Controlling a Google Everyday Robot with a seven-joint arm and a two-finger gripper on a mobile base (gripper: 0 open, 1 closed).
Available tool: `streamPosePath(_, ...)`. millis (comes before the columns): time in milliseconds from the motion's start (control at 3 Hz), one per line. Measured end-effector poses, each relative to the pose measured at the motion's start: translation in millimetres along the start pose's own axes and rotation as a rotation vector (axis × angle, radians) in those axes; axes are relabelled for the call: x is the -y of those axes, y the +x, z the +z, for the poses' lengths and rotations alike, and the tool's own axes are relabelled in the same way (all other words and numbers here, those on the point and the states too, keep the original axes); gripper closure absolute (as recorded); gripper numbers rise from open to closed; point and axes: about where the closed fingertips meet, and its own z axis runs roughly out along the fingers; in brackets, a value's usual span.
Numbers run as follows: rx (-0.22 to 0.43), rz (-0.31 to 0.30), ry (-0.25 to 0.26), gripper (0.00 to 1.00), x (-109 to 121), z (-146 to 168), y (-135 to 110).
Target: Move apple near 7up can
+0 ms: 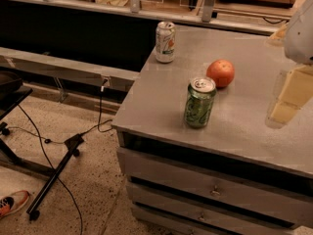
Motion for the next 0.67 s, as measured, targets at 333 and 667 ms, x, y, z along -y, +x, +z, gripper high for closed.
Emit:
streamPosePath(333, 0.0, 0.0, 0.0, 0.0, 0.0, 0.0, 0.0)
streamPosePath(667, 0.03, 0.025, 0.021, 0.0, 16.5, -2.6, -4.1)
